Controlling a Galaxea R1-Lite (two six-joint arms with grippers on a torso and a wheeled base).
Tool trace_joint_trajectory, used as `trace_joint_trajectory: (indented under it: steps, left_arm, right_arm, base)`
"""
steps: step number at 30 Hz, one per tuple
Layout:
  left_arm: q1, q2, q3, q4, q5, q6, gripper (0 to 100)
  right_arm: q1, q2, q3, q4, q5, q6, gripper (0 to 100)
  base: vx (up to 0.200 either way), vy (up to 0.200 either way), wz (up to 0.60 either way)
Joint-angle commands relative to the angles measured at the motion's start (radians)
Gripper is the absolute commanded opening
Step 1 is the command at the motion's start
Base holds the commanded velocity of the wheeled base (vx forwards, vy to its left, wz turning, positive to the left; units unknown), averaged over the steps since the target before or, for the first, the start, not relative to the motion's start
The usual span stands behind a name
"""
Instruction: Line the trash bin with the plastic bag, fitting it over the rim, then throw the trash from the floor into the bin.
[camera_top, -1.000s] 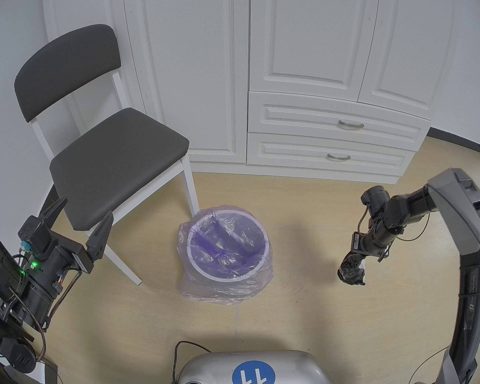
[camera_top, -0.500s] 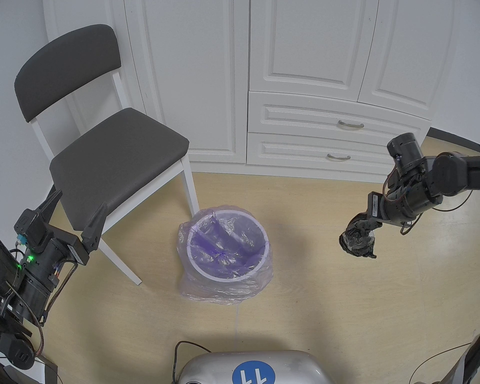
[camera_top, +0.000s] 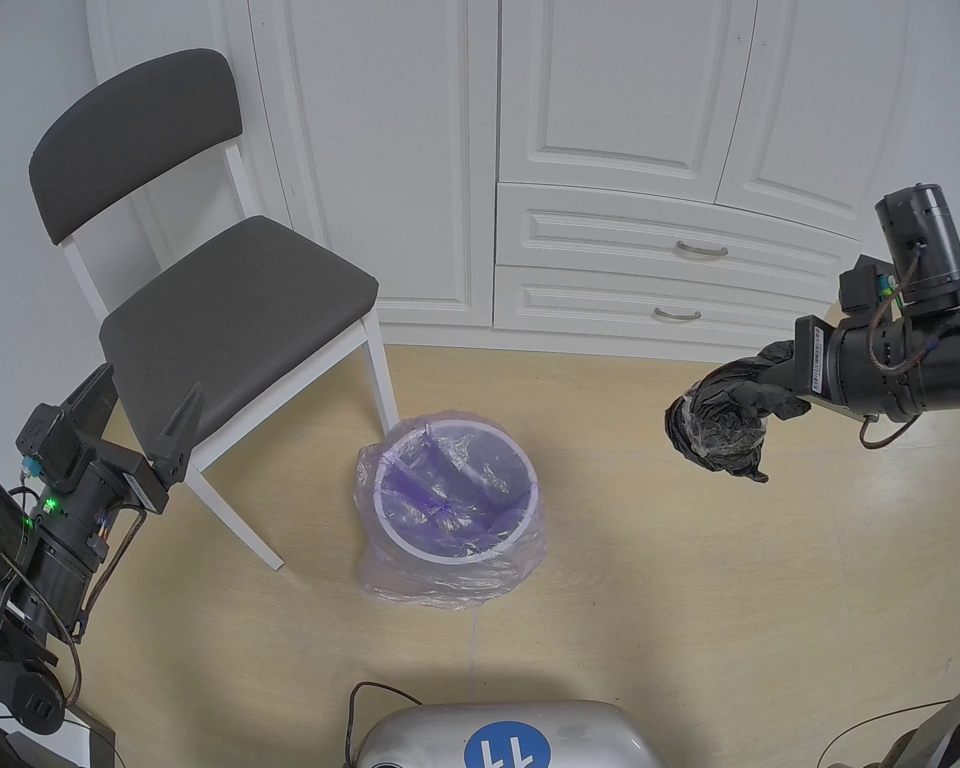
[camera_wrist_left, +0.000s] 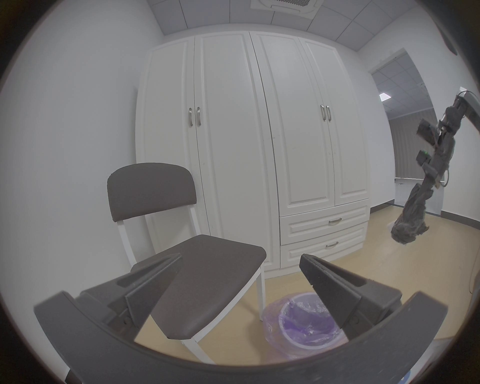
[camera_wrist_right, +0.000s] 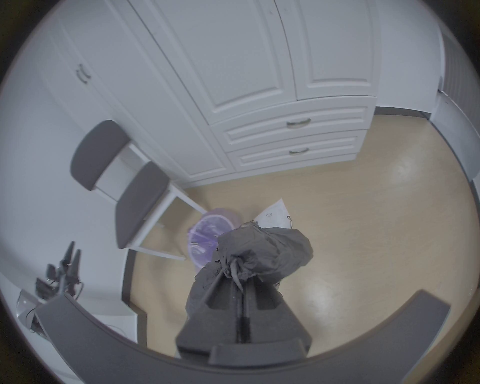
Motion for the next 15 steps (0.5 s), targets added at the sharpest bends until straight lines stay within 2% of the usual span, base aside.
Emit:
trace_joint_trajectory:
  steps: [1,4,6,9,11,14,15]
  left_arm:
    - [-0.001,-0.023,-0.006,0.000,0.001,0.000,100]
    - [-0.001,-0.043,-0.012,0.000,0.001,0.000,100]
    - [-0.001,-0.047,-0.012,0.000,0.001,0.000,100]
    - [-0.004,-0.081,-0.026,0.001,0.001,0.001,100]
    - [-0.004,-0.087,-0.029,0.001,0.001,0.001,100]
    - [-0.004,-0.099,-0.040,0.001,0.001,0.001,100]
    - [-0.004,-0.107,-0.048,0.001,0.001,0.001,100]
  right_arm:
    - [0.085,-0.117,0.023,-0.003,-0.002,0.021,0]
    - [0.178,-0.163,0.025,-0.003,-0.008,0.060,0]
    - [0.197,-0.170,0.026,-0.003,-0.008,0.067,0]
    - [0.283,-0.195,0.040,-0.017,-0.021,0.109,0]
    - [0.301,-0.195,0.049,-0.034,-0.035,0.119,0]
    - [0.342,-0.180,0.075,-0.104,-0.069,0.136,0]
    - [0.375,-0.151,0.112,-0.201,-0.103,0.149,0]
  base:
    - [0.000,0.000,0.00]
    - [0.000,0.000,0.00]
    - [0.000,0.000,0.00]
    - [0.000,0.000,0.00]
    - [0.000,0.000,0.00]
    - [0.000,0.000,0.00]
    - [0.000,0.000,0.00]
